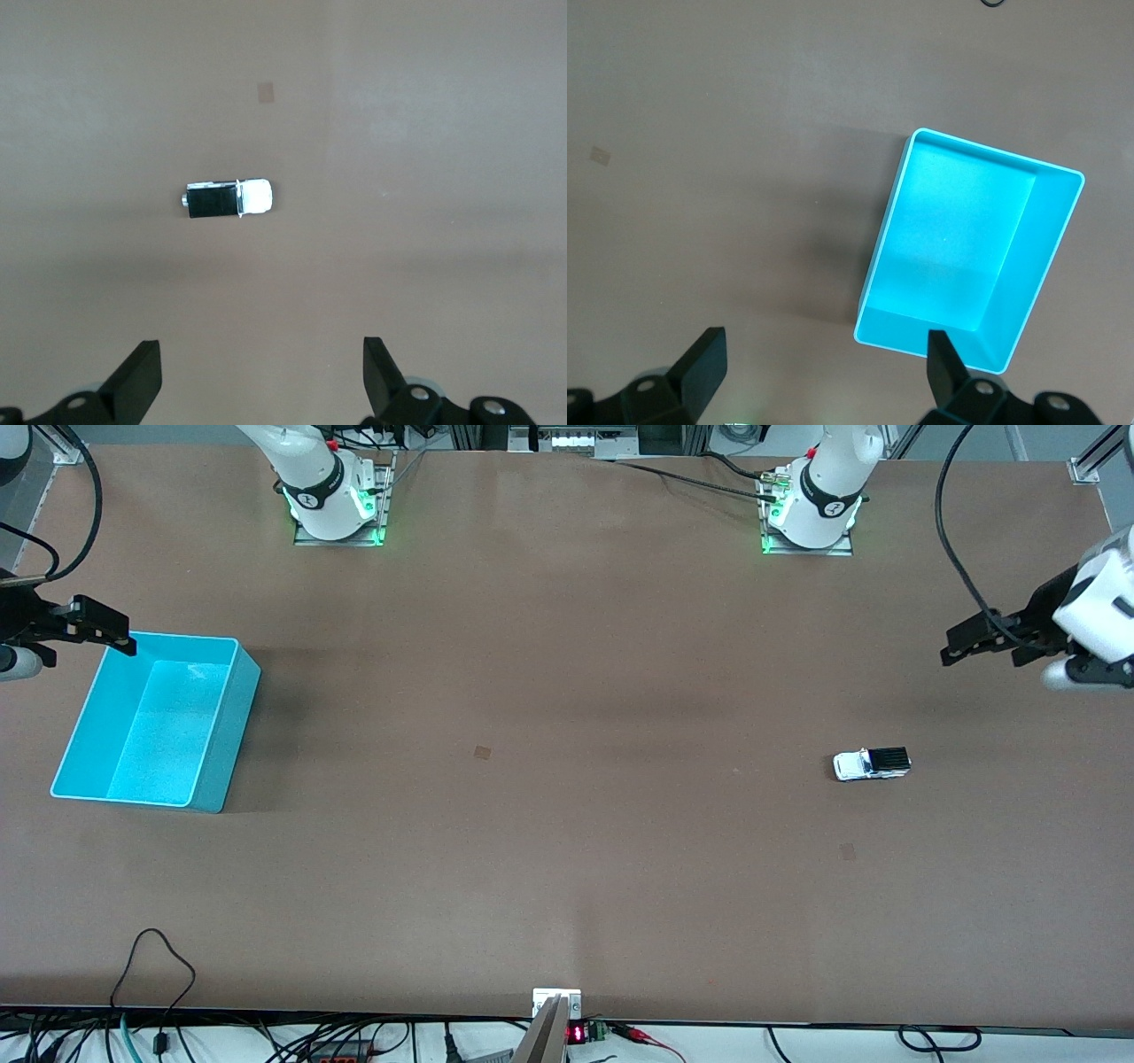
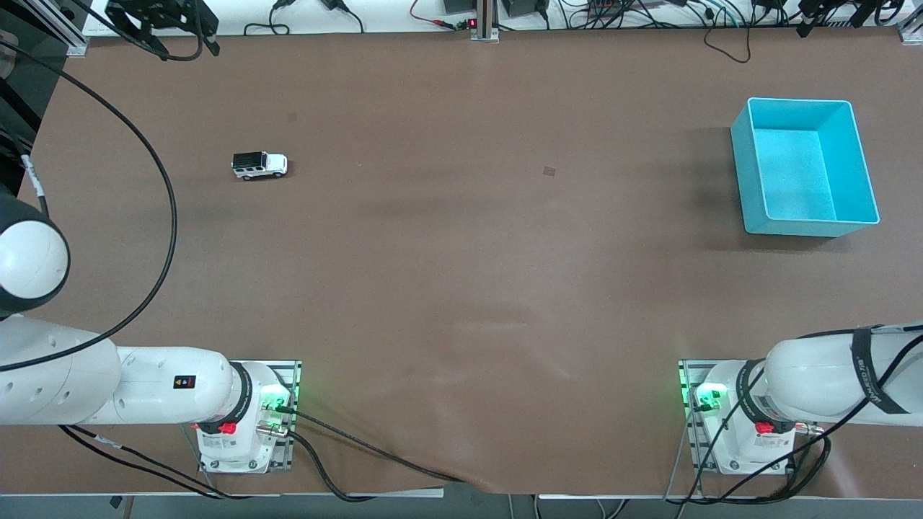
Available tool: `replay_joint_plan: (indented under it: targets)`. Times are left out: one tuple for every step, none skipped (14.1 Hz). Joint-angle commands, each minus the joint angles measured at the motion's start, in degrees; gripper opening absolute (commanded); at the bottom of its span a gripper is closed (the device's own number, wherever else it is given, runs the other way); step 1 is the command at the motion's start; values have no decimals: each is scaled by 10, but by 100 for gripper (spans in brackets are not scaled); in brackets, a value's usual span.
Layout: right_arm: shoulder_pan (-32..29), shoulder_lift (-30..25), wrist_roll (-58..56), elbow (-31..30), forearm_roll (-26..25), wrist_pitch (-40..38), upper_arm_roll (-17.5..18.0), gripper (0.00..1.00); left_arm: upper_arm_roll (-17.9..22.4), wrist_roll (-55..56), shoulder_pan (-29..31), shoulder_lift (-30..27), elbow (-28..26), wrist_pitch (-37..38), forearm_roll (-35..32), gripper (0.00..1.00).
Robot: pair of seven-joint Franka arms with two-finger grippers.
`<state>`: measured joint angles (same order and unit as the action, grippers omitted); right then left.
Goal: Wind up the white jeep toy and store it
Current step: 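Move the left gripper toward the white toy jeep, then lower the left gripper over the jeep while the right gripper shifts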
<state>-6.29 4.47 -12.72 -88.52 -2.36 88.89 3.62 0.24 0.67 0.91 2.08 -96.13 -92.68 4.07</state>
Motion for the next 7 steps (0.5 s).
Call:
replay_joint_plan:
  targets:
    - [0,-7,-1,2,3,-9,1,100,-1,-1,1,45,8,-2,-13,100]
    - [0,-5,-1,2,4,-9,1,100,-1,-1,1,62,10,-4,-13,100]
    - [-1,-3,-5,1,4,-9,1,100,-1,-2,0,84,18,-4,-13,100]
    - [-1,-3,-5,0,4,-9,1,100,0,-2,0,106,30,-3,-13,100]
    - [-1,3,-6,1,5,-14,1,100,0,-3,1,128,36,-10,-12,100]
    - [0,7,-6,0,5,-21,1,100,0,-3,5,150,36,-40,-13,100]
    - [3,14,-8,0,6,-30,1,100,0,-13,15,169,31,-75,-15,100]
